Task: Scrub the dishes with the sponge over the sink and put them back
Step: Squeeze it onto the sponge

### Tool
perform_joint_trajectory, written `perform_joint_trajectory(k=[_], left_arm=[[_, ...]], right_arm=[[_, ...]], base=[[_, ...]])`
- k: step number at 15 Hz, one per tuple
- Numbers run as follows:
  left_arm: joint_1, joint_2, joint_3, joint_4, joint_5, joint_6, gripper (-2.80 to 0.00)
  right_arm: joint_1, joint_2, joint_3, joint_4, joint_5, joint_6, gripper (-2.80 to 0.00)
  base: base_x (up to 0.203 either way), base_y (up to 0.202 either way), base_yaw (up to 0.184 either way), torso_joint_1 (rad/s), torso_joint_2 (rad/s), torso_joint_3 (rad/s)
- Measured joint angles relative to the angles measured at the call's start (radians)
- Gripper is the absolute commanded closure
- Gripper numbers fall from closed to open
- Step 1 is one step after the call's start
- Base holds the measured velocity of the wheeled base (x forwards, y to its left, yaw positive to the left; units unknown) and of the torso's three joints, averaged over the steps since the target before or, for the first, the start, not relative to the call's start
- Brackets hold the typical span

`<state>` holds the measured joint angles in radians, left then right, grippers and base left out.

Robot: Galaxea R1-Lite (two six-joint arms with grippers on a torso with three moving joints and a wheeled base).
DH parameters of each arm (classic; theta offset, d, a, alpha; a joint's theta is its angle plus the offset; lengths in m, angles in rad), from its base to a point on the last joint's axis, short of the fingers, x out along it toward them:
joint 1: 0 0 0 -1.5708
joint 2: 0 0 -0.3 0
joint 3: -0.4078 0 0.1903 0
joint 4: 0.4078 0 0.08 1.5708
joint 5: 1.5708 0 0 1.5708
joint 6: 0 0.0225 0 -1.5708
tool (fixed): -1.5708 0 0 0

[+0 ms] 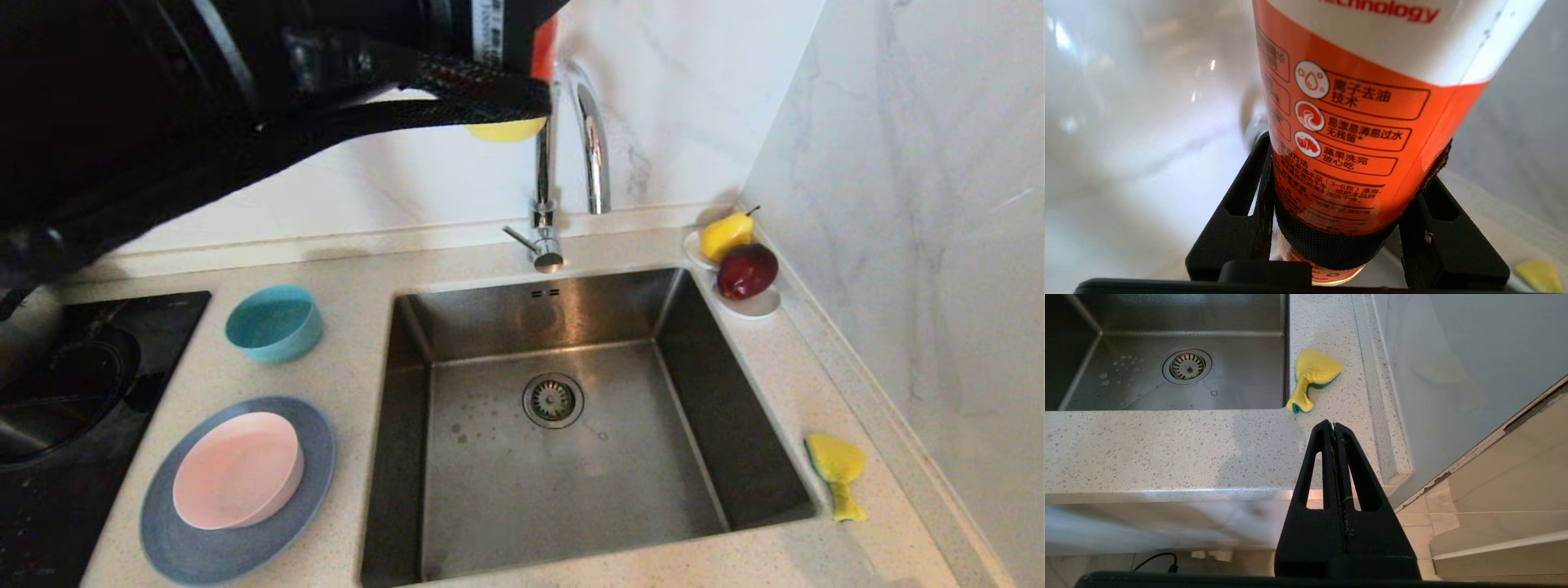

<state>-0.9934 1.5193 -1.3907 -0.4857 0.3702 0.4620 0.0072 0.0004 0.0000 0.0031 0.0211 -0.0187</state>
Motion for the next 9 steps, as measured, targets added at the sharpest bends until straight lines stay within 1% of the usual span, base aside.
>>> perform_joint_trajectory(k=[1,3,9], left_arm=[[-0.021,0.022,-0.026,-0.001,0.000,0.030,0.00],[-0.047,0.058,-0.056,0.000,0.001,0.060,0.00],[-0.093,0.143,-0.097,0.000,0.004,0.075,0.00]], right_arm=[[0.000,0.000,0.000,0.000,0.000,0.000,0.00],[0.000,0.000,0.000,0.000,0.000,0.000,0.00],[0.000,0.000,0.000,0.000,0.000,0.000,0.00]], base=[[0.000,0.000,0.000,0.000,0.00,0.000],[0.000,0.000,0.000,0.000,0.00,0.000],[0.000,0.000,0.000,0.000,0.00,0.000]])
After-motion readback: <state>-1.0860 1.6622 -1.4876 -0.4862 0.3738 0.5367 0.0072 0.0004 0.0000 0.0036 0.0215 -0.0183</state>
